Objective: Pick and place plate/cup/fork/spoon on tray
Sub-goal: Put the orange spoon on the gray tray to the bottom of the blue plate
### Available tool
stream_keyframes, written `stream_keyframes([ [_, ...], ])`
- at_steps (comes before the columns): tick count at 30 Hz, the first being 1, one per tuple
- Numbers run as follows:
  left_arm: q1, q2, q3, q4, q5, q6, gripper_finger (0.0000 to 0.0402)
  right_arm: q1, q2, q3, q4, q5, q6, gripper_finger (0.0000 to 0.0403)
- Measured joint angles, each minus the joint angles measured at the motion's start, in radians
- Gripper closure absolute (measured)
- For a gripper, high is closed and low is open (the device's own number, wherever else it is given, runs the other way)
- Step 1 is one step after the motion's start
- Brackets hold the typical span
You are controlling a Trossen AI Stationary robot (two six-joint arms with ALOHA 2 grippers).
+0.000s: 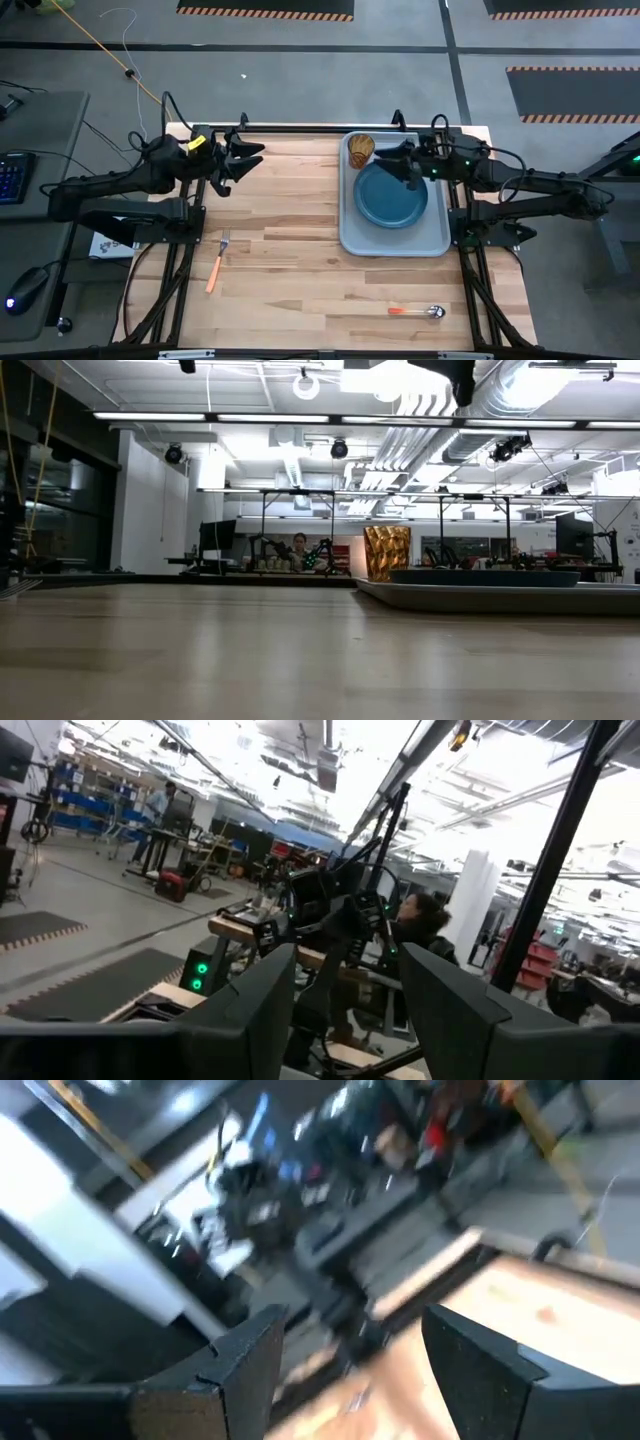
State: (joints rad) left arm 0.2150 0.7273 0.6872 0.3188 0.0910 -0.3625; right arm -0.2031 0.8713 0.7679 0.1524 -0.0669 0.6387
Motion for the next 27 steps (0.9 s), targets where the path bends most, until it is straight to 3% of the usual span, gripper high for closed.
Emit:
stream_keyframes([
  [2,0.000,0.000,0.000,0.001,0.000,-0.002,0.0229,0.008,0.014,0.054,-0.138,-0.082,0.033,0.0171],
  [6,0.000,0.000,0.000,0.000,-0.001,-0.002,0.0229,0.090,0.056,0.166,-0.581,-0.220,0.076,0.0171],
  [10,0.000,0.000,0.000,0.000,-0.007,-0.002,0.0229,0.250,0.085,0.175,-0.874,-0.240,0.187,0.0171],
  [13,0.001,0.000,0.000,0.000,-0.013,-0.002,0.0229,0.416,0.086,0.100,-0.883,-0.228,0.348,0.0171],
  [21,0.001,0.000,0.000,-0.002,-0.014,-0.001,0.0229,0.884,0.169,-0.094,-0.642,-0.160,0.847,0.0171],
  [27,0.000,0.000,0.000,-0.005,-0.013,-0.001,0.0229,1.016,0.352,-0.025,-0.646,-0.167,0.933,0.0171],
])
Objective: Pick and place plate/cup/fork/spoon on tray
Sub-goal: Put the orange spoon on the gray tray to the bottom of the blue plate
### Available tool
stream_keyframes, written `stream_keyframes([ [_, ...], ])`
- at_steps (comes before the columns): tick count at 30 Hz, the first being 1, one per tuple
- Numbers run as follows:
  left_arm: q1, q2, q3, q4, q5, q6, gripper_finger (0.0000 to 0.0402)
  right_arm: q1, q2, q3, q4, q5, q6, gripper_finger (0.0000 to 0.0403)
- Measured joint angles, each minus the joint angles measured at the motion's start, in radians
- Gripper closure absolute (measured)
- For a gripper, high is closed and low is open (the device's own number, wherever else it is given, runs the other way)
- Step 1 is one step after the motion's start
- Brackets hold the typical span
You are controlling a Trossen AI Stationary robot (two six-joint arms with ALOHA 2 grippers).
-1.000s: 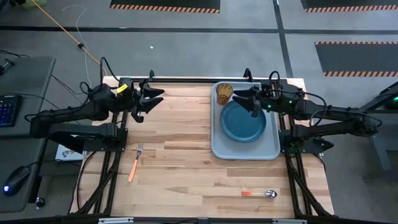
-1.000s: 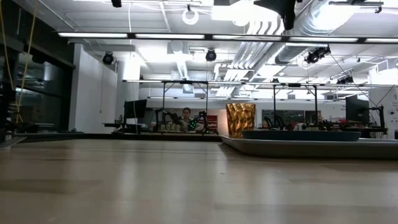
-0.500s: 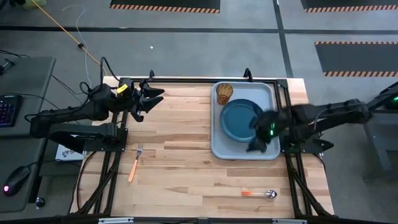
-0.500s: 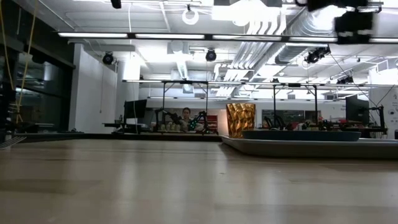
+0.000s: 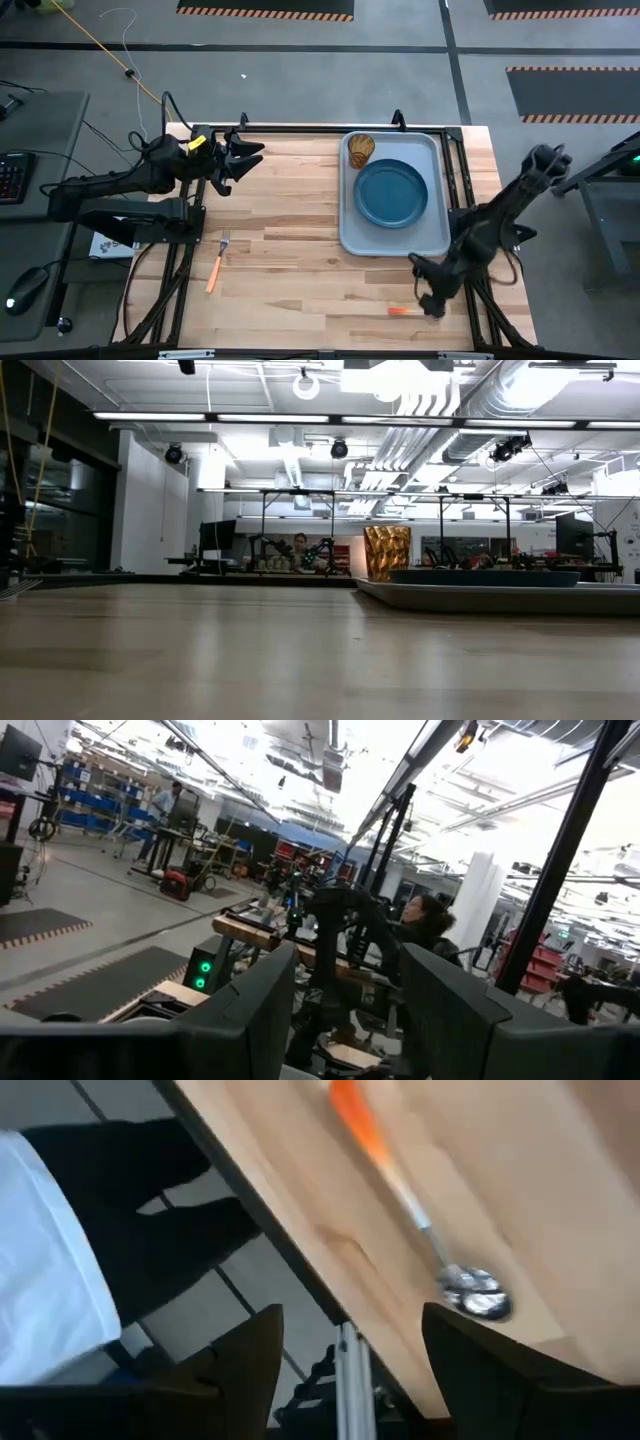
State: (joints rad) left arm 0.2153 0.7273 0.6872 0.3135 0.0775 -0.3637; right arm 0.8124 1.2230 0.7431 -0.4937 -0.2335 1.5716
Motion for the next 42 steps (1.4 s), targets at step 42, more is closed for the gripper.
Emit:
stream_keyframes([
  [42,0.000,0.000,0.000,-0.008,0.001,-0.001,0.0229,0.163,0.591,0.305,-0.362,0.018,-0.237,0.0175],
])
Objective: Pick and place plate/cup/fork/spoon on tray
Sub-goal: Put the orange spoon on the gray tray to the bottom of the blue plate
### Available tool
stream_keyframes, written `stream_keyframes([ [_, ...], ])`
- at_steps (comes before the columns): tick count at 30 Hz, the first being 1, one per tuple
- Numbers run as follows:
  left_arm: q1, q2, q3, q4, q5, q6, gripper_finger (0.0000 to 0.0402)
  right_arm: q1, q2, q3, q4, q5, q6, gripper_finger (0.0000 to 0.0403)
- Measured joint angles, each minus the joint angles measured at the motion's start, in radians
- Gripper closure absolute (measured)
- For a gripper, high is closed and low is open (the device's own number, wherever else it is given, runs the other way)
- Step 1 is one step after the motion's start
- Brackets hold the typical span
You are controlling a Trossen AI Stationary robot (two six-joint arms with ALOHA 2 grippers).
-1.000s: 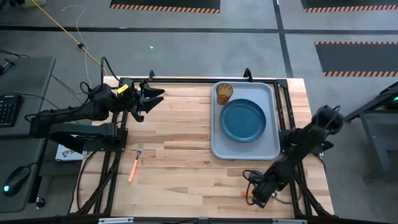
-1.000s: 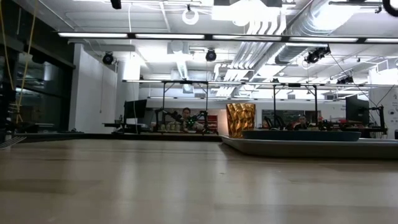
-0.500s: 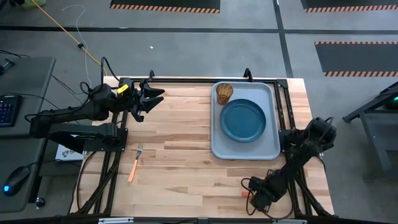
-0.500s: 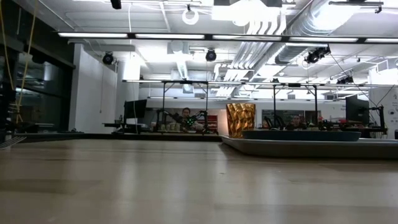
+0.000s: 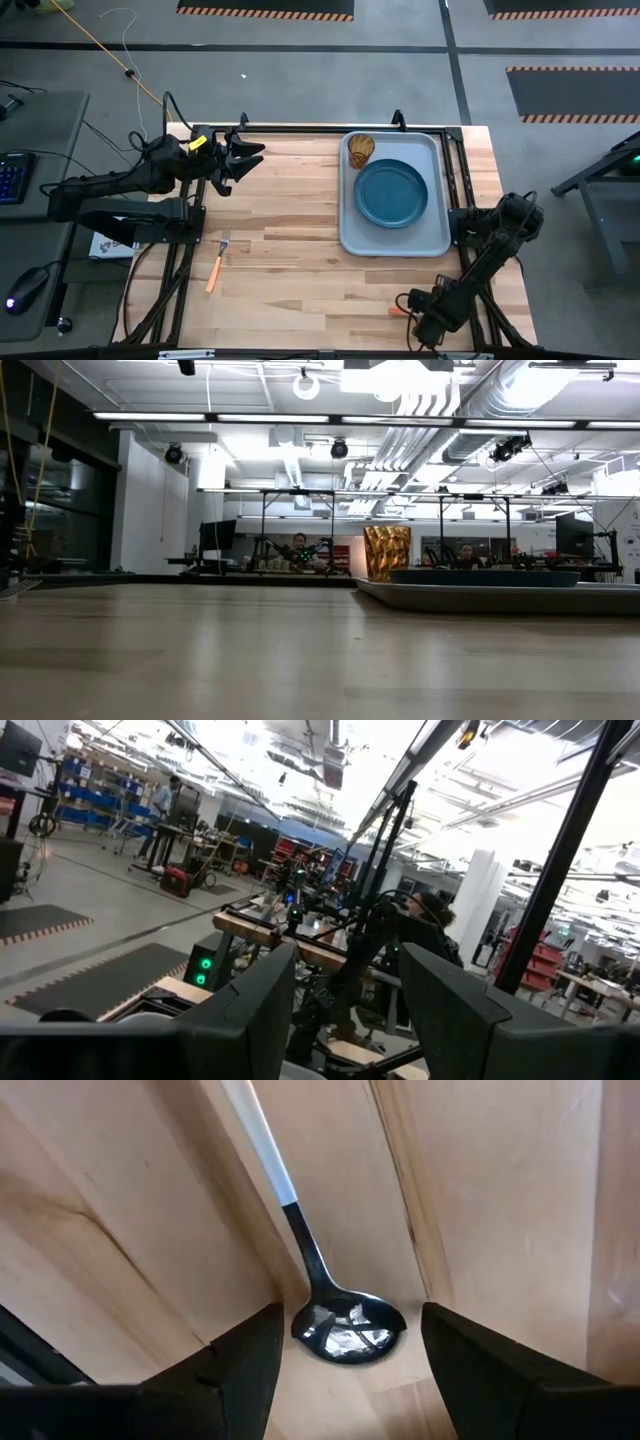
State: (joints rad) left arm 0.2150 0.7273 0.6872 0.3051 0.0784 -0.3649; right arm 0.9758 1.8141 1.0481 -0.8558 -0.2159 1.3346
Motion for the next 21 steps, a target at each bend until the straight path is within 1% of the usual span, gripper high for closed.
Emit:
stream_keyframes([
  [3,0.000,0.000,0.000,-0.004,0.000,0.000,0.0229,0.000,0.000,0.000,0.003,0.003,0.000,0.0199],
  [8,0.000,0.000,0.000,-0.003,0.000,0.000,0.0229,0.000,-0.001,0.001,-0.002,0.006,0.000,0.0278],
  [9,0.000,0.000,0.000,-0.003,0.000,0.000,0.0229,0.000,-0.002,0.001,-0.005,0.006,0.000,0.0288],
  [15,0.000,0.000,0.000,-0.003,0.000,0.000,0.0229,0.001,-0.022,-0.003,-0.007,0.026,-0.032,0.0289],
  [21,0.001,0.000,0.000,-0.002,-0.001,0.000,0.0229,-0.007,-0.093,-0.003,-0.050,0.034,-0.059,0.0289],
])
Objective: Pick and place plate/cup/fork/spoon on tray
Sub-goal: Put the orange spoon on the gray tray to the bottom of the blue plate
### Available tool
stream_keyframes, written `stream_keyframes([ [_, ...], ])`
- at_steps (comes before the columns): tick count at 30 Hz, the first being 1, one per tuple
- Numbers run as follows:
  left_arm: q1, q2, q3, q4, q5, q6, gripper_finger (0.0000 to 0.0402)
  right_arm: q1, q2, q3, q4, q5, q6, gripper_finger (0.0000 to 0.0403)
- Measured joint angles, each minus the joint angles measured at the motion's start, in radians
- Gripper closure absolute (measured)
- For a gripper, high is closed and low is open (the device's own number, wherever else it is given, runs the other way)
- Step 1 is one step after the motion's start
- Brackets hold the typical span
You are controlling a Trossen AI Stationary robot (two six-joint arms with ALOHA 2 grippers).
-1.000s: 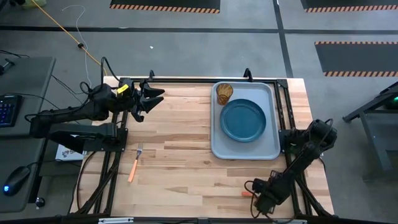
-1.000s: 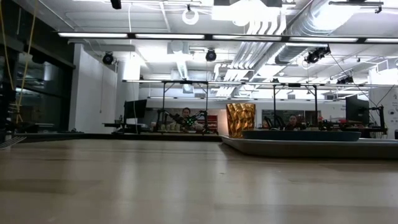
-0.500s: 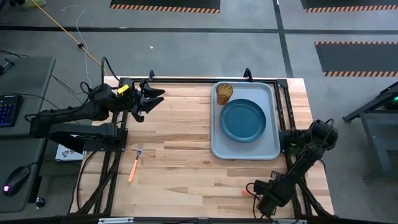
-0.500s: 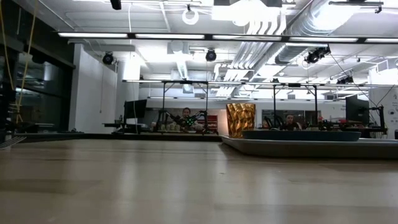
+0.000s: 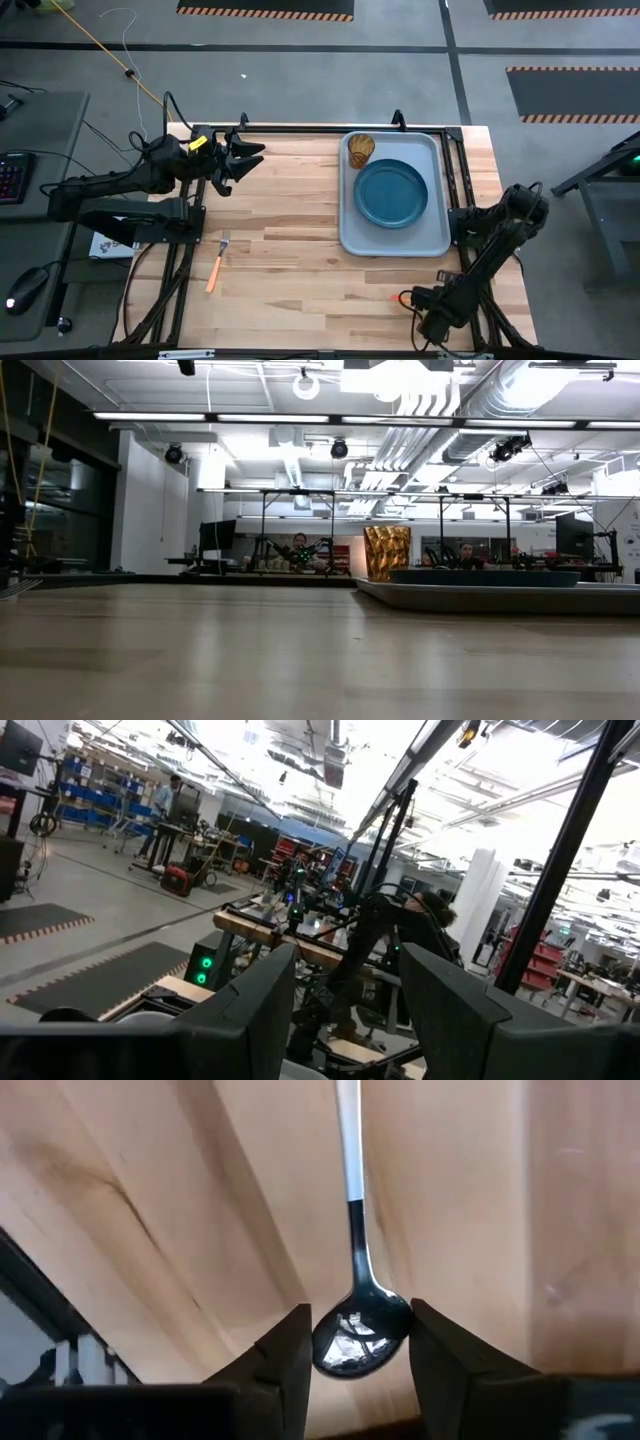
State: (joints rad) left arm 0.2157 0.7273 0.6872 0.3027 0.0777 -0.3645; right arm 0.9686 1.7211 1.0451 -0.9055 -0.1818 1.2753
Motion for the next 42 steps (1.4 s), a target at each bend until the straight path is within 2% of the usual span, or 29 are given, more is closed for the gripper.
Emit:
stream_keyframes([
  [6,0.000,0.000,0.000,0.000,-0.033,-0.001,0.0229,-0.077,-0.138,0.000,-0.012,0.045,-0.077,0.0289],
  [14,0.000,0.016,0.006,-0.008,-0.062,-0.024,0.0229,-0.328,-0.352,0.000,0.009,0.180,-0.254,0.0289],
  [19,-0.002,0.111,0.121,-0.281,-0.047,0.052,0.0229,-0.504,-0.402,0.000,0.094,0.116,-0.427,0.0297],
  [21,-0.002,0.177,0.188,-0.392,0.021,0.119,0.0229,-0.569,-0.403,0.000,0.129,0.062,-0.495,0.0340],
  [24,-0.014,0.279,0.298,-0.523,0.107,0.246,0.0229,-0.651,-0.403,0.001,0.175,-0.008,-0.584,0.0369],
  [27,-0.028,0.378,0.399,-0.671,0.124,0.364,0.0229,-0.717,-0.403,0.001,0.204,-0.021,-0.635,0.0400],
  [29,-0.032,0.430,0.445,-0.754,0.125,0.420,0.0229,-0.750,-0.402,0.001,0.199,-0.021,-0.649,0.0399],
  [32,-0.036,0.468,0.462,-0.858,0.125,0.446,0.0229,-0.782,-0.402,0.001,0.213,0.001,-0.657,0.0385],
  [36,-0.035,0.474,0.454,-0.954,0.136,0.427,0.0229,-0.805,-0.402,0.001,0.242,0.014,-0.681,0.0387],
  [42,-0.035,0.448,0.452,-0.978,0.140,0.421,0.0229,-0.819,-0.402,0.001,0.252,0.015,-0.699,0.0400],
])
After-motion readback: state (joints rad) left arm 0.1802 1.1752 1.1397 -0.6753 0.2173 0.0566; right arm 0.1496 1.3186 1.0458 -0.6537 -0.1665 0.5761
